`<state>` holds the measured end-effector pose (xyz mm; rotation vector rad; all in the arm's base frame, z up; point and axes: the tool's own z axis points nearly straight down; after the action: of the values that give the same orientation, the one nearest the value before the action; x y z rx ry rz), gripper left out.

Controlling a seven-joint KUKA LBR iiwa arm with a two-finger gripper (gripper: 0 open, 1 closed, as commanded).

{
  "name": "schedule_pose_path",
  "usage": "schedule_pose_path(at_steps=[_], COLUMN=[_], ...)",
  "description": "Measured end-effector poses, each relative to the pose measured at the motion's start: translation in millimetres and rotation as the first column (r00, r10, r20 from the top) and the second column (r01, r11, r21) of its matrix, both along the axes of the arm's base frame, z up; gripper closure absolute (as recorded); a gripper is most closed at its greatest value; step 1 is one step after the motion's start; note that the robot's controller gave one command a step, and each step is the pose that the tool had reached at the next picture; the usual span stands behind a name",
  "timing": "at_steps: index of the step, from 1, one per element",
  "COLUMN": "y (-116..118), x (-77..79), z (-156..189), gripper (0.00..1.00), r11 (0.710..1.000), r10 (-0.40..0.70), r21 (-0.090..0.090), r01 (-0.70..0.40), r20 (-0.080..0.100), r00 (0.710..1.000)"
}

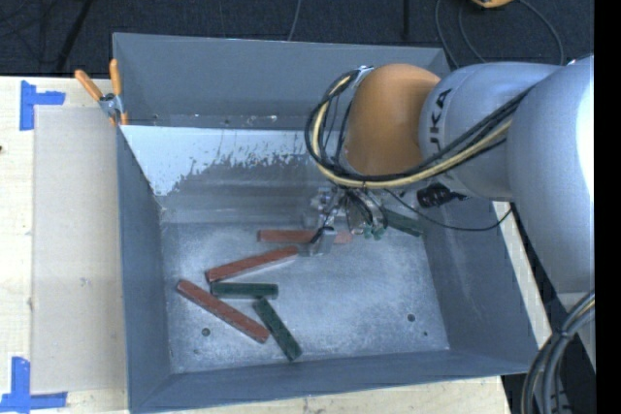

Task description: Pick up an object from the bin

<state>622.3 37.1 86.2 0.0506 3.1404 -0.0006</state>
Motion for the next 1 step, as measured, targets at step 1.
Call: schedule_pose_path(at_steps=[1], y=[0.5], x=[-0.1], z=[-0.1], gripper=[1.00], r11=[1.000], r10=[0.001], r21=[0.001], r01=[-0.001], r20=[0.000], r00=[1.000])
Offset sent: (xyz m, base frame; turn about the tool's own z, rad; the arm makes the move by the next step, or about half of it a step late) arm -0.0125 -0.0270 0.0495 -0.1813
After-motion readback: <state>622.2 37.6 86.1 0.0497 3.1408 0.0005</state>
